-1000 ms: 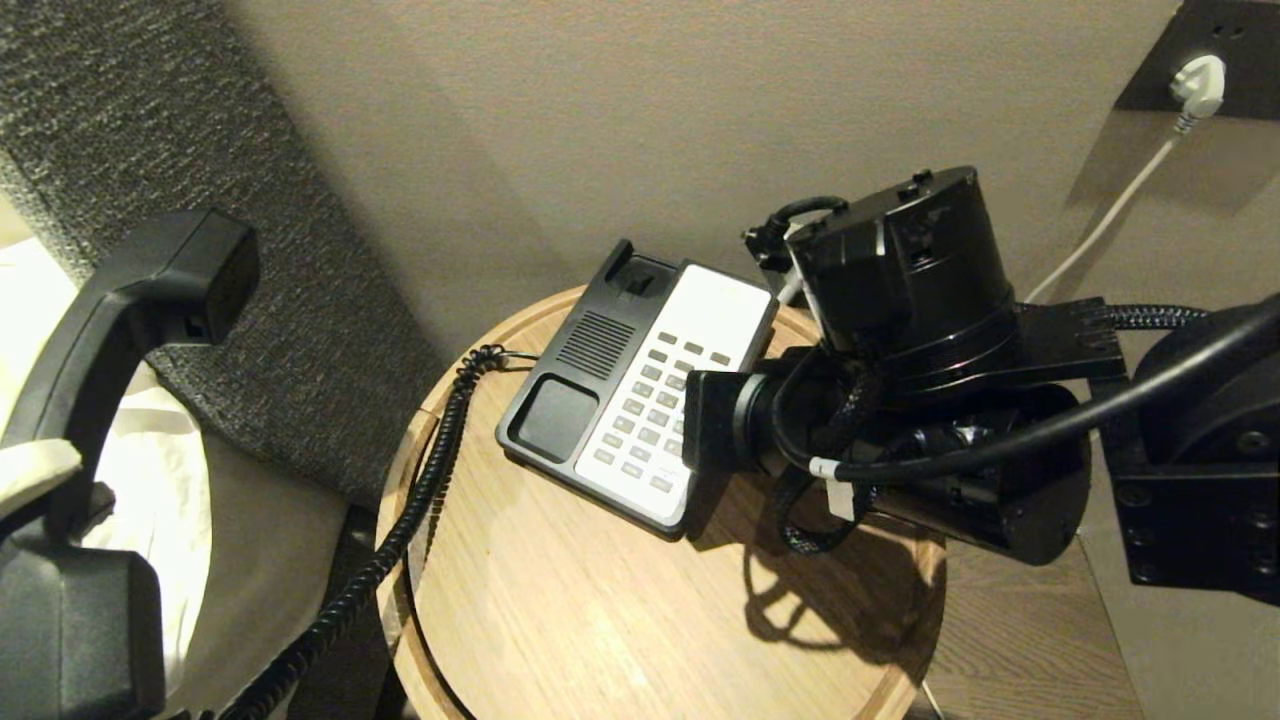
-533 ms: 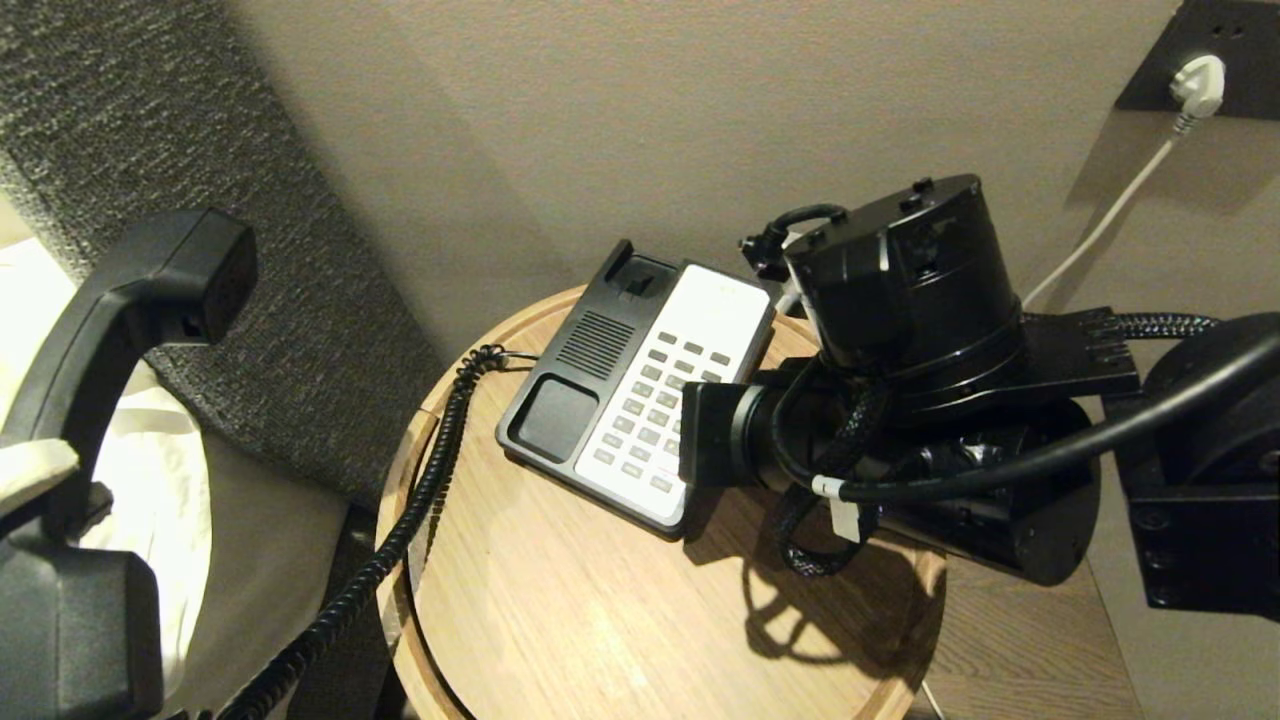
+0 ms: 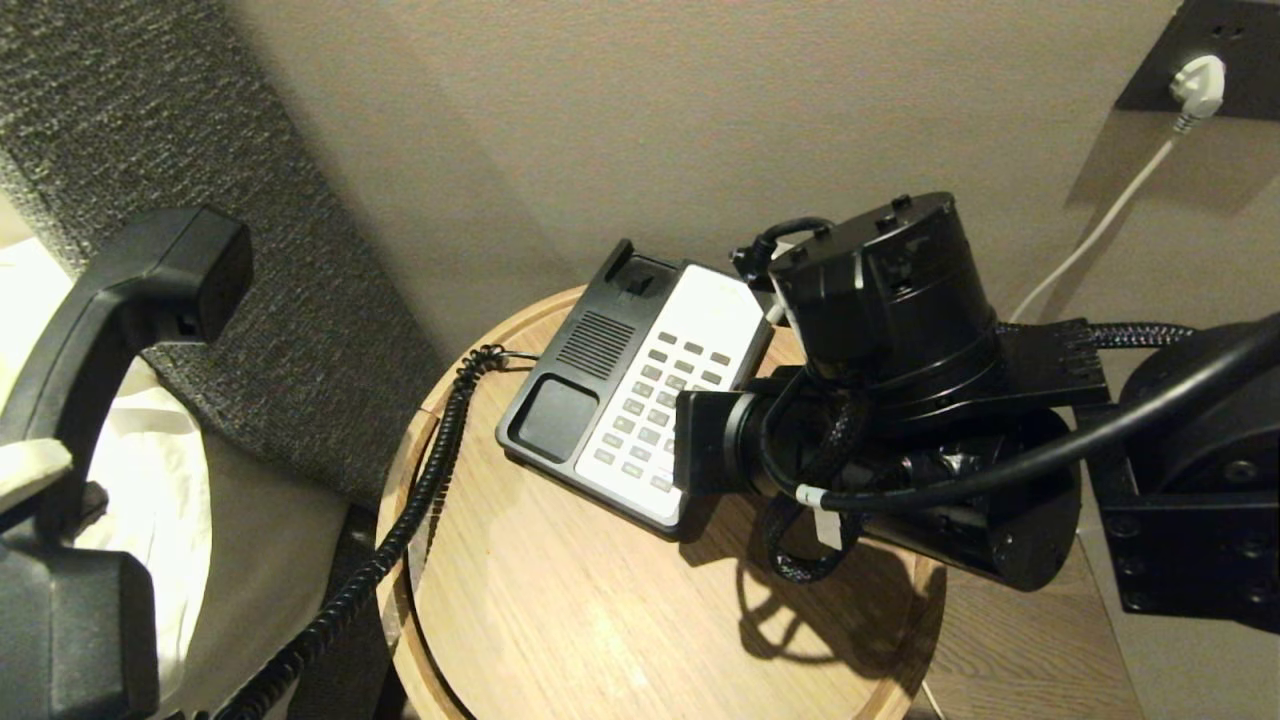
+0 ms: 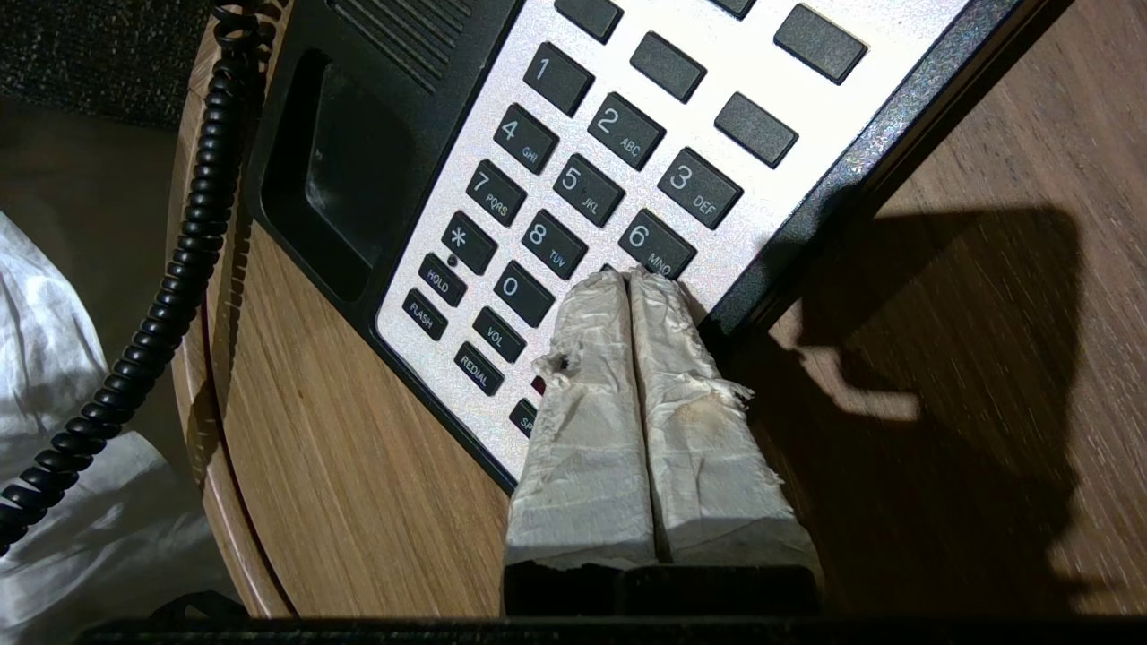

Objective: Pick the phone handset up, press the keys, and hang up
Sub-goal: Dial the number

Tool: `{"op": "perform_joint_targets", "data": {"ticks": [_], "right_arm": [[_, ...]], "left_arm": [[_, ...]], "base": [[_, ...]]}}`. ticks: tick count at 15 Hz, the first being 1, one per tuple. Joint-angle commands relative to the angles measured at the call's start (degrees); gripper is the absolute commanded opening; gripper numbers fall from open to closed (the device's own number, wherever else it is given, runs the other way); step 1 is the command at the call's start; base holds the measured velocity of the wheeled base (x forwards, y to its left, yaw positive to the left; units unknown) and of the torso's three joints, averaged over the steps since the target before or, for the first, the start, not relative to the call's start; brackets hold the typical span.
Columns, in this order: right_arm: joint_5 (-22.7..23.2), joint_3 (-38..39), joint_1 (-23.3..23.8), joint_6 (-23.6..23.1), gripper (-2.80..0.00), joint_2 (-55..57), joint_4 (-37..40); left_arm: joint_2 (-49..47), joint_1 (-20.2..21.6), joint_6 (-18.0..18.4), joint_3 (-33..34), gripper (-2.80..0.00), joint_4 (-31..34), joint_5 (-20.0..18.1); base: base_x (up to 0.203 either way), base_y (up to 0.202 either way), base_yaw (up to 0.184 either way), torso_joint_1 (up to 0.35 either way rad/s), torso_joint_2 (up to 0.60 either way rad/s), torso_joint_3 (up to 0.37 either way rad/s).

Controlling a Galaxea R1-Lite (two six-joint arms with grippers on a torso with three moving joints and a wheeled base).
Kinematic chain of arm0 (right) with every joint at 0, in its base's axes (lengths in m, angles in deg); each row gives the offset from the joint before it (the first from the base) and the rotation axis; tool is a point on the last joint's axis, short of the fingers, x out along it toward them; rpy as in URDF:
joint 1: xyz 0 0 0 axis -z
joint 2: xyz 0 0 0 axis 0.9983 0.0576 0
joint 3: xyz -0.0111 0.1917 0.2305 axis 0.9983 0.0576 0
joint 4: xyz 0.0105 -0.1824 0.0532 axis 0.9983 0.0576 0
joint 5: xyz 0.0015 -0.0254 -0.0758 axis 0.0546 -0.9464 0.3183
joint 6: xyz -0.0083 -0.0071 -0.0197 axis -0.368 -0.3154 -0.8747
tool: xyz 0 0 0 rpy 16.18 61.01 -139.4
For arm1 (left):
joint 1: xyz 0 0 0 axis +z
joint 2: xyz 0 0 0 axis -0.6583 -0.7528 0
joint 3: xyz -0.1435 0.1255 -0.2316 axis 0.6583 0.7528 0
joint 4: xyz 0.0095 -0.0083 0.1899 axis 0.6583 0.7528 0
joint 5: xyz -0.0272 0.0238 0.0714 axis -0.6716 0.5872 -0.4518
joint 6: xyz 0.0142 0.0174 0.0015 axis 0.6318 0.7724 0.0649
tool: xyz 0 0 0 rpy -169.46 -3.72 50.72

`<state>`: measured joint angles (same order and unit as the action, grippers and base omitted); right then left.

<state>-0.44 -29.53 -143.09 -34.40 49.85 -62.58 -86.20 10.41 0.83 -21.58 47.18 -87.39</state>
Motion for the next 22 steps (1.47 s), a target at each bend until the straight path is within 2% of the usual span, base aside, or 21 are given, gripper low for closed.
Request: {"op": "perform_joint_targets", "data": {"ticks": [1,11,22], "right_arm": [[-0.18,0.17,-0.03,0.03,-2.80,0.21,-0.15],[-0.18,-0.34,-0.09,-0.05,-2.80,0.16,-0.15],[0.54,0.11,-2.76,1.26,-2.80,-1.26,1.78]], "left_arm": [[0.06,0.00,-0.32,0.00,-2.80,-0.08,-0.01],[0.06,0.00,-0.23,0.00,-2.80,-0.08,-0.01],[0.06,0.00,-0.26,0.00,-2.80,0.01,-0.02]], "base": [[0.000,0.000,0.000,0.000,0.00,0.000],[0.000,0.000,0.000,0.000,0.00,0.000],[0.000,0.000,0.000,0.000,0.00,0.000]]}}
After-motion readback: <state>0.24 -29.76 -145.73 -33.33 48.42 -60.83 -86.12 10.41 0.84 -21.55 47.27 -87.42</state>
